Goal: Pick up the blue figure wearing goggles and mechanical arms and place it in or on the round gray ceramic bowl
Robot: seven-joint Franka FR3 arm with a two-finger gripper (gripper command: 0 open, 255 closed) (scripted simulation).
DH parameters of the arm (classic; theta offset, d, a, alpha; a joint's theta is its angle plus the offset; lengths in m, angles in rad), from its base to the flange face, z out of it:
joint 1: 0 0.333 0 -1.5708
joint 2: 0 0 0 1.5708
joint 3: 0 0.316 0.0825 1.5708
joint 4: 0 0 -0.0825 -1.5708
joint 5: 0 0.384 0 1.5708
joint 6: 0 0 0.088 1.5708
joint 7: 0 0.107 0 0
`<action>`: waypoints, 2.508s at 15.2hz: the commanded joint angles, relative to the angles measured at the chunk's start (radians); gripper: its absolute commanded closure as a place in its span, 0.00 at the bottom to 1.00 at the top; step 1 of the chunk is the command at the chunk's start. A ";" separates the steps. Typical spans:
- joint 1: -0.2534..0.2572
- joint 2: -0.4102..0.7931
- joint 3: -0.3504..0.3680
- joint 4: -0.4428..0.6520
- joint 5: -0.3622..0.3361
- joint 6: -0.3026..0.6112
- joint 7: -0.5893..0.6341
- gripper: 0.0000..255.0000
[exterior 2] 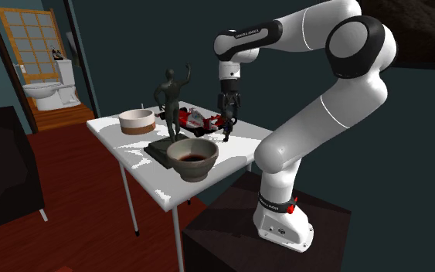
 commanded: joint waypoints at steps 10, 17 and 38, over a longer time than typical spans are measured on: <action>0.000 0.000 0.000 0.000 0.000 0.000 0.000 1.00; 0.006 0.004 0.012 0.096 0.011 -0.091 0.006 1.00; 0.027 0.077 0.033 0.432 0.043 -0.354 0.019 1.00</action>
